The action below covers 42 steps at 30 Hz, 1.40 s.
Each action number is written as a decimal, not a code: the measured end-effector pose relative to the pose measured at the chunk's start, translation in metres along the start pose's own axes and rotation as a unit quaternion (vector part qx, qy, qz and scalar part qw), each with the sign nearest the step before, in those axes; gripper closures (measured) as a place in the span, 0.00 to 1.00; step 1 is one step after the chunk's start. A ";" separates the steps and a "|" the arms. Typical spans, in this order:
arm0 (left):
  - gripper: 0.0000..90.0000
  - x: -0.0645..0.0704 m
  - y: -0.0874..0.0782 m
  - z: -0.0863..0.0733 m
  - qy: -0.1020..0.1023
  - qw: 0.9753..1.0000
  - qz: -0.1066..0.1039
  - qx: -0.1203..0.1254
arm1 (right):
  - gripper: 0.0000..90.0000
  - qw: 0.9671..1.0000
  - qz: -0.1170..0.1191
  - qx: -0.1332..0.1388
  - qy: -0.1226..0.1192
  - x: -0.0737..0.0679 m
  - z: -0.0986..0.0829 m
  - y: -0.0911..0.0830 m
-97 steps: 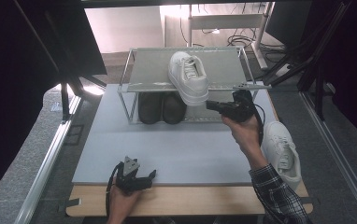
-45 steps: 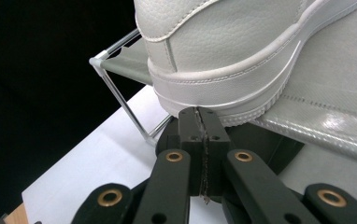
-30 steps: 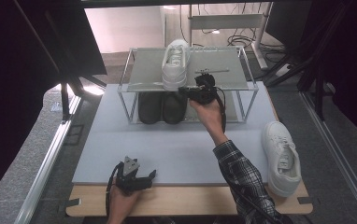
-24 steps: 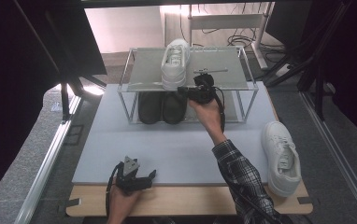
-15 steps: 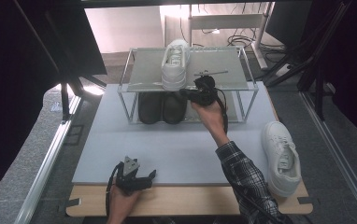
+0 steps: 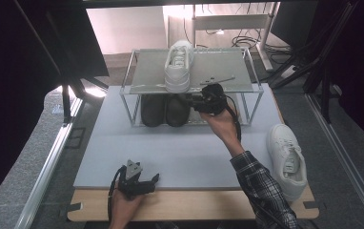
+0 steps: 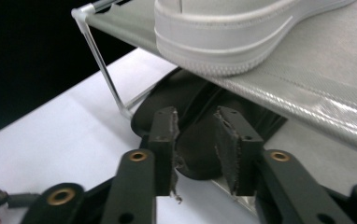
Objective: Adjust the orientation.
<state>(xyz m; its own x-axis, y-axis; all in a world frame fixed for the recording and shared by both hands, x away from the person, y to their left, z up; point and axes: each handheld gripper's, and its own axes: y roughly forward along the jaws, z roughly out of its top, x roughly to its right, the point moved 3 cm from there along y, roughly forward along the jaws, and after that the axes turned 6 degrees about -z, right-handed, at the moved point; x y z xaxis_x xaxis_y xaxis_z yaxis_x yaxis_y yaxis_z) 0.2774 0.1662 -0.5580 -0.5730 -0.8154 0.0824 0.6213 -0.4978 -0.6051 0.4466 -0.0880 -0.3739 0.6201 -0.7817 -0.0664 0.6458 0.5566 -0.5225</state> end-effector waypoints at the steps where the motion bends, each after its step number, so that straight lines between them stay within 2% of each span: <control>1: 0.14 0.000 0.000 0.000 0.000 1.000 0.000 0.000 | 0.71 1.000 -0.001 -0.001 -0.003 0.000 -0.001 -0.001; 10: 0.14 0.000 0.000 0.000 0.001 1.000 0.000 -0.002 | 0.54 1.000 -0.001 -0.018 -0.021 0.002 -0.019 -0.010; 18: 0.14 0.000 0.000 0.000 0.001 1.000 0.000 -0.003 | 0.40 0.999 0.003 -0.019 -0.049 0.000 -0.033 -0.017; 22: 0.14 0.000 0.000 0.000 0.001 1.000 0.000 -0.003 | 0.36 0.998 0.004 -0.025 -0.055 -0.001 -0.041 -0.020; 30: 0.14 0.000 0.000 0.000 0.000 1.000 0.000 -0.002 | 0.26 0.998 0.007 -0.030 -0.055 0.001 -0.055 -0.028; 34: 0.14 0.000 0.000 0.000 0.000 1.000 0.000 -0.002 | 0.20 0.998 0.002 -0.037 -0.054 0.004 -0.061 -0.032; 38: 0.14 0.000 0.000 0.000 0.000 1.000 0.000 -0.002 | 0.16 0.998 0.010 -0.045 -0.035 0.008 -0.067 -0.039; 42: 0.14 0.000 0.000 0.000 0.001 1.000 0.000 -0.002 | 0.15 0.999 0.014 -0.044 -0.027 0.011 -0.070 -0.045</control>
<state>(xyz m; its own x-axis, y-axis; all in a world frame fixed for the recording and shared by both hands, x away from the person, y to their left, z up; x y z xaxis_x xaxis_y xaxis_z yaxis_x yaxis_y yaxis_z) 0.2771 0.1663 -0.5578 -0.5733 -0.8153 0.0811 0.6197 -0.4962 -0.6081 0.3934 -0.1418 -0.4112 0.6621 -0.7485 -0.0364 0.5877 0.5488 -0.5944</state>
